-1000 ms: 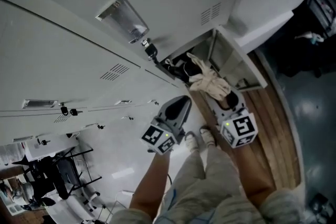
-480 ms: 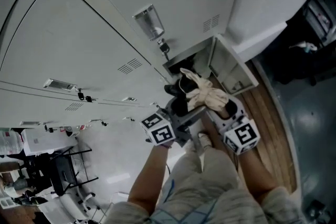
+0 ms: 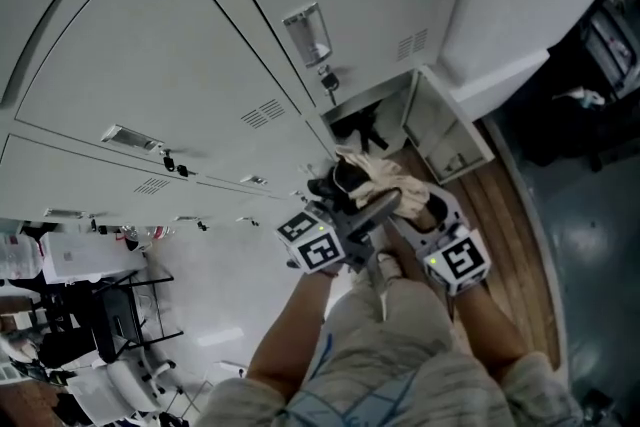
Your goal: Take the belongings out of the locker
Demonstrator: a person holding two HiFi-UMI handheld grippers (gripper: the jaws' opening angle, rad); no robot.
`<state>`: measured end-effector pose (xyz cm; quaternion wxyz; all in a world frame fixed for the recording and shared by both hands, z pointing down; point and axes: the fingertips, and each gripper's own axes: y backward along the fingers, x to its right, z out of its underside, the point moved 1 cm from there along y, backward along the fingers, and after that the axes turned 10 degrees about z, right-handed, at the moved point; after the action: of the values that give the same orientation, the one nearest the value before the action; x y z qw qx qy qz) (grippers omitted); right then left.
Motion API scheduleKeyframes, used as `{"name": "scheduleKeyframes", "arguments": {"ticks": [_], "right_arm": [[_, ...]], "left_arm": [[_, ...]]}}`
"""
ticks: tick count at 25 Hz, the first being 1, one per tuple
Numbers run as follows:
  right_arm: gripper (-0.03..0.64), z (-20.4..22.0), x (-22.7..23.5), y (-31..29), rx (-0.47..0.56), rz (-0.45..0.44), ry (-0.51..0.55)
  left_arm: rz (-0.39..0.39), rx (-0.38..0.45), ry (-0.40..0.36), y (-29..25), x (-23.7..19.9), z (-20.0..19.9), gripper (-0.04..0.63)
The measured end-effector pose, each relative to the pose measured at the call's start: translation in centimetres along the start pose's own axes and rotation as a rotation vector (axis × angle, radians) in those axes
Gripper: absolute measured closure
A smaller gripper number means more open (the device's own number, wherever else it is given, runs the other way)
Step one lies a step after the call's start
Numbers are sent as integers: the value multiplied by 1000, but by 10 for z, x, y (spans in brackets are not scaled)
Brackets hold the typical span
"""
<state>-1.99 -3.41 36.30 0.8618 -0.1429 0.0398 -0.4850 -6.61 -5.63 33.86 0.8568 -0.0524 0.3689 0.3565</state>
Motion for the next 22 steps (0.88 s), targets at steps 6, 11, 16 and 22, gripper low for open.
{"name": "scheduleKeyframes", "arguments": {"ticks": [6,11,16,22], "right_arm": [[388,-2,-8,0,12,-39,73],[385,-4,-15,1,12,-53,137],[374,-8,-19,-1,2,-55,167],[367,-16,-23,2,-12,-58,234]], "left_arm": [[-25,27,-29,10,3,-3,204],[-19,41,-36,16,6,-6,244],[-12,62,-31,21,8,-10,253],[18,91,-22,25,13,-15,256]]}}
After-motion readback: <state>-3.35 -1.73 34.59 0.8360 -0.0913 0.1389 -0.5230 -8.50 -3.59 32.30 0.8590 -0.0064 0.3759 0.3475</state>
